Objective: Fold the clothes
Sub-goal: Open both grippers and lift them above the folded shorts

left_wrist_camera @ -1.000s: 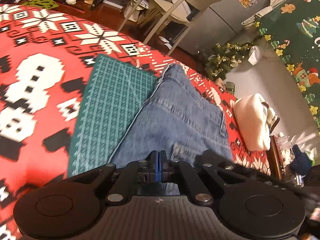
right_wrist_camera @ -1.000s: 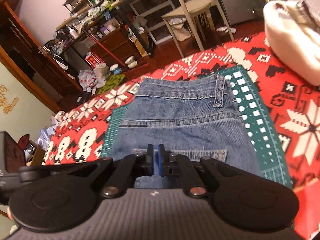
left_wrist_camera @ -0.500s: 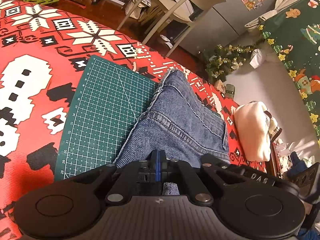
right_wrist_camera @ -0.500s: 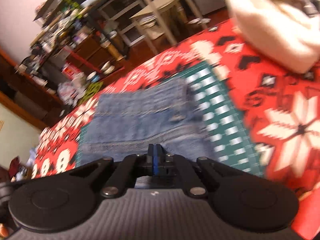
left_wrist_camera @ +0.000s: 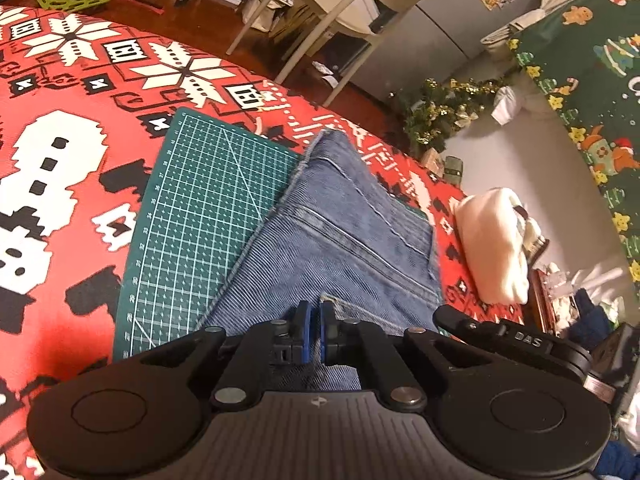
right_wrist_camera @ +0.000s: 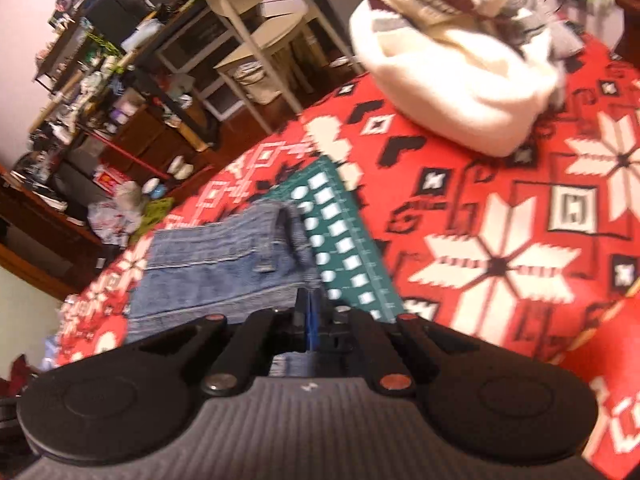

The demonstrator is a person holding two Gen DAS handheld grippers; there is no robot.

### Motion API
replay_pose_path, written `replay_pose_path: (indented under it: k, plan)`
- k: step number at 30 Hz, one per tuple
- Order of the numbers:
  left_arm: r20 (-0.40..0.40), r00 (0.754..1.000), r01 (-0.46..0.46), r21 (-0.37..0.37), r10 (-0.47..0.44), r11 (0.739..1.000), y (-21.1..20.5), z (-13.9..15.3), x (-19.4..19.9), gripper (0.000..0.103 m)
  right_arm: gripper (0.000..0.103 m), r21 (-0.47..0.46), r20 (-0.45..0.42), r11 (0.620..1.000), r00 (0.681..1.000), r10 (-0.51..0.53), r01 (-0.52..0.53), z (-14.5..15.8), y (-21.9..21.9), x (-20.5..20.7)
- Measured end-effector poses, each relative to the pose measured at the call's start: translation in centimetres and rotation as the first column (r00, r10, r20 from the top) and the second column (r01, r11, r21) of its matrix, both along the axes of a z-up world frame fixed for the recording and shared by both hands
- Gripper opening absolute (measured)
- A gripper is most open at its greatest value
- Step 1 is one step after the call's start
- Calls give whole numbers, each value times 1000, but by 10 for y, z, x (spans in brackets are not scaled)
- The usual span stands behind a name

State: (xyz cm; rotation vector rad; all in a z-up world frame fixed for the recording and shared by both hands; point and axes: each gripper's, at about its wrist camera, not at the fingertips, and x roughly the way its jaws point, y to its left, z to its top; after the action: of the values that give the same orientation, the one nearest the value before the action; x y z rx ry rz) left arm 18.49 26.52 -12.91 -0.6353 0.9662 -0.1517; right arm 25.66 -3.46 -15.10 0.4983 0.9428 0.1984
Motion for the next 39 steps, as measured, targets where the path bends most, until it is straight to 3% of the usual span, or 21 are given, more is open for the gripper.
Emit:
replay_pose_path:
  k: [4,6,7,14,18,23,27,32,34,37,39]
  plan:
    - [16,1000,9,62,-10,998,-9,12,-14,12,8,36,0,999,1000,2,-2,7,-8,-10]
    - [37,999,13,104,-17,995,-15,19,-23,34,9,33,27,999,999,21,-21,19,-6,-20]
    - [47,999,15,133,-22,991,-20,23,-27,37,9,29,42,999,999,33,-34,25,-4,-25]
    - [26,998,40,322,-51,946,-45,30,-57,47,25,-51,80,993,991,110,-107,53,8,-67]
    - [-3,998,62,320,-64,945,-47,27,-78,48,37,-107,96,985,985,146,-136,64,14,-98]
    - [-25,1000,18,327,-10,945,-43,25,-100,48,54,-161,123,975,977,171,-151,74,18,-140]
    - [-69,998,32,336,-10,941,-43,19,-115,72,61,-205,97,961,973,207,-184,72,25,-168]
    - [-65,997,61,402,-39,914,-53,13,-132,78,72,-253,26,936,966,259,-244,58,36,-179]
    - [-56,998,56,424,-36,904,-56,11,-137,80,87,-261,9,936,969,247,-237,54,35,-180]
    - [-33,999,27,432,-14,902,-55,9,-142,83,102,-286,56,934,970,238,-213,57,34,-189]
    - [-23,1000,20,426,-12,904,-55,8,-143,86,102,-310,90,930,968,235,-197,60,33,-194]
